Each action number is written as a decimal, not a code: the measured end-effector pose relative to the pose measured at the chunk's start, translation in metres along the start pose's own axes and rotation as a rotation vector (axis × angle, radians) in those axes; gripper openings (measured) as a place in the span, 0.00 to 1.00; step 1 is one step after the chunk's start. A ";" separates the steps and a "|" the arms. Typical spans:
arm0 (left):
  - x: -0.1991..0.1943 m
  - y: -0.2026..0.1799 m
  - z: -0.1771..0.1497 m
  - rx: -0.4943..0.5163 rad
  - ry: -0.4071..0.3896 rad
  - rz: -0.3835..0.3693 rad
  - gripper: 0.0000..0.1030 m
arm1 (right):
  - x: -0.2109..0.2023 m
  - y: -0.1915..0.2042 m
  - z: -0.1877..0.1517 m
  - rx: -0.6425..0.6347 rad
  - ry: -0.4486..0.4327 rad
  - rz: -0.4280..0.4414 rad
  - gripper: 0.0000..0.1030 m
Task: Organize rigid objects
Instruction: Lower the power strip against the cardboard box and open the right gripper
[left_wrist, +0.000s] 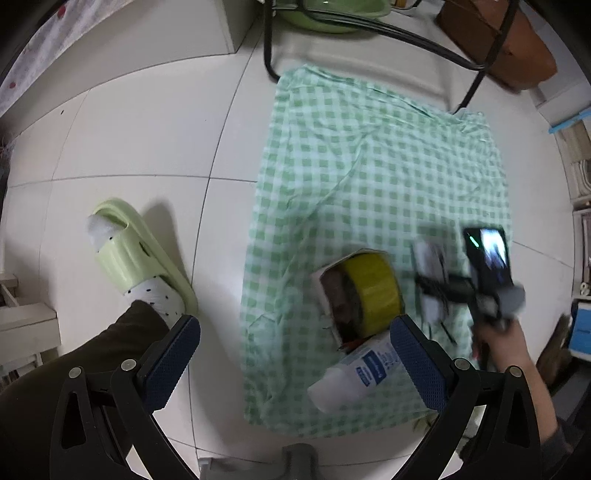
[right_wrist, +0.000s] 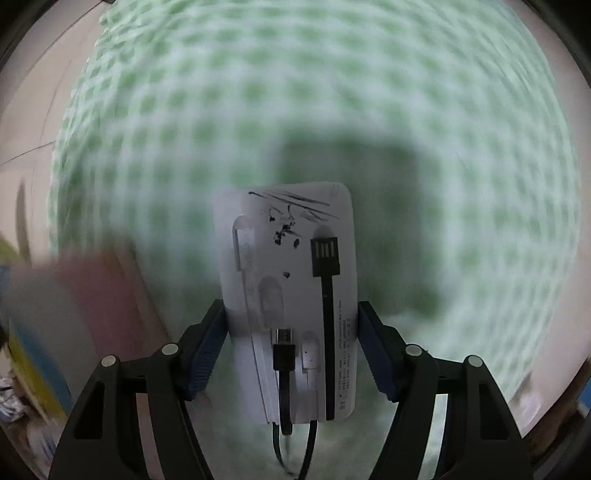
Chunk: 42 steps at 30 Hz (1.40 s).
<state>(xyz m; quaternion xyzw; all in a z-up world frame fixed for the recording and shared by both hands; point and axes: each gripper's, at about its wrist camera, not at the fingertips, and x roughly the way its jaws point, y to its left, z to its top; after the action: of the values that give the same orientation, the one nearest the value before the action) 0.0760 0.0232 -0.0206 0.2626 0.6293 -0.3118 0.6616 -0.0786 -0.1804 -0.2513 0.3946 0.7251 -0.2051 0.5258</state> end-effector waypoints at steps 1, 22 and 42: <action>0.000 -0.001 -0.002 0.004 0.003 -0.008 1.00 | -0.005 -0.014 -0.018 0.039 -0.009 0.046 0.68; 0.037 -0.014 -0.007 -0.010 0.139 -0.387 0.39 | -0.141 0.117 -0.156 0.074 -0.356 0.676 0.68; 0.098 0.018 0.024 -0.163 0.053 -0.238 0.16 | -0.093 0.154 -0.111 0.064 -0.284 0.446 0.67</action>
<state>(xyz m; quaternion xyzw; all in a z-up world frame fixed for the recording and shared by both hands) 0.1061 0.0095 -0.1172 0.1394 0.6966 -0.3288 0.6223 -0.0110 -0.0409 -0.1072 0.5284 0.5323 -0.1604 0.6416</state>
